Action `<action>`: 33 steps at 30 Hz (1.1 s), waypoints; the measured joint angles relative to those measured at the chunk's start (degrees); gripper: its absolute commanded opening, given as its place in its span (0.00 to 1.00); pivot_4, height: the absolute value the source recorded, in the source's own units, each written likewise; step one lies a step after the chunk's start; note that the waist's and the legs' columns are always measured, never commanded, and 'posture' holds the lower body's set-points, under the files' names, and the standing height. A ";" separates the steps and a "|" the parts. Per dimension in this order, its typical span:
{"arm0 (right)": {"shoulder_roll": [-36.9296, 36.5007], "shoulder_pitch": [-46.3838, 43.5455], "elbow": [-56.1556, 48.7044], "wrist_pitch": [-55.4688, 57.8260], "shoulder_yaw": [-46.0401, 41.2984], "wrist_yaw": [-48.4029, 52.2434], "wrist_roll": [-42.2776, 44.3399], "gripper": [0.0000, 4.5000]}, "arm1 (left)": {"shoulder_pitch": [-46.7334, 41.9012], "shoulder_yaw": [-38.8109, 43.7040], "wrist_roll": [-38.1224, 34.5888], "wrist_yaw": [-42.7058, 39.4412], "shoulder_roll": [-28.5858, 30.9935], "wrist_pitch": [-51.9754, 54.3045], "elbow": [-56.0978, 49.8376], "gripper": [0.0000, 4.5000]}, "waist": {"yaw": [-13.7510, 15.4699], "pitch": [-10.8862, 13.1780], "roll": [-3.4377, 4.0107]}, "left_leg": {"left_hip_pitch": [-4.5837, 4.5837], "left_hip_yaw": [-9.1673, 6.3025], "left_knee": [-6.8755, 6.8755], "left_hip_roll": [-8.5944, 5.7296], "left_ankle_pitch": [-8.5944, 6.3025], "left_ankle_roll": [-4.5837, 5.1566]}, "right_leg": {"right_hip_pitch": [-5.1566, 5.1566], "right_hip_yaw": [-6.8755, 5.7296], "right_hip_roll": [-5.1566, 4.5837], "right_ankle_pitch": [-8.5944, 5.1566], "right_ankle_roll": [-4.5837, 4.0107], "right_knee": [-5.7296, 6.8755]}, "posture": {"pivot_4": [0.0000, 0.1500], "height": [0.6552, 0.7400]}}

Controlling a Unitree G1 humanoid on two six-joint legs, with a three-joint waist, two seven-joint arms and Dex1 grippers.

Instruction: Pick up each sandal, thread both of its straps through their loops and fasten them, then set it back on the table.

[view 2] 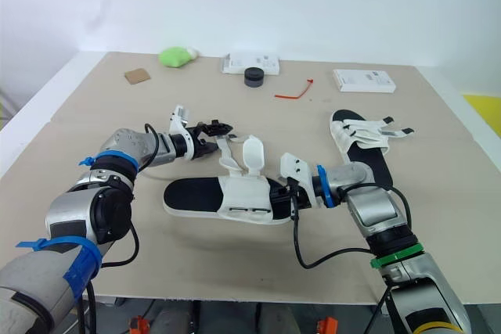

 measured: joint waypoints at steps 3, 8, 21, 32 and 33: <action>0.00 0.00 0.00 0.01 0.00 0.00 0.00 0.00 | 0.00 0.00 0.01 -0.01 0.00 0.00 0.00 0.99 | 0.00 0.00 0.00 | 0.00 0.00 0.00 0.00 0.00 0.00 | 0.00 0.00 0.00 0.00 0.00 0.00 | 1.00 1.00; 0.02 -0.06 -0.07 0.45 -0.10 -0.05 0.00 0.00 | -0.33 0.04 0.97 1.70 -1.33 -3.22 1.24 0.69 | 0.03 -0.01 -0.01 | 0.00 0.00 0.00 0.00 0.00 -0.01 | 0.02 0.00 -0.01 0.01 0.02 -0.03 | 1.00 1.00; 0.26 -0.32 -0.50 0.98 -0.12 -0.58 0.00 0.00 | -0.86 -1.28 3.76 1.47 -2.60 -5.63 2.02 0.48 | -0.02 0.00 -0.02 | 0.04 -0.01 -0.03 0.00 -0.01 -0.03 | -0.01 0.00 0.01 0.05 0.01 -0.05 | 1.00 1.00; 0.45 -0.44 -0.49 0.98 -0.08 -0.56 0.00 0.00 | -0.83 -1.23 4.44 3.72 -2.66 -6.37 2.44 0.01 | -0.10 0.04 -0.06 | 0.04 -0.02 -0.06 0.00 -0.02 -0.04 | -0.09 0.02 0.03 0.09 0.01 -0.05 | 1.00 1.00; 0.45 -0.44 -0.50 0.98 -0.08 -0.56 0.00 0.00 | -0.83 -1.24 4.45 3.82 -2.65 -6.37 2.44 0.01 | -0.10 0.04 -0.06 | 0.04 -0.02 -0.06 0.00 -0.02 -0.04 | -0.10 0.02 0.02 0.09 0.01 -0.06 | 1.00 1.00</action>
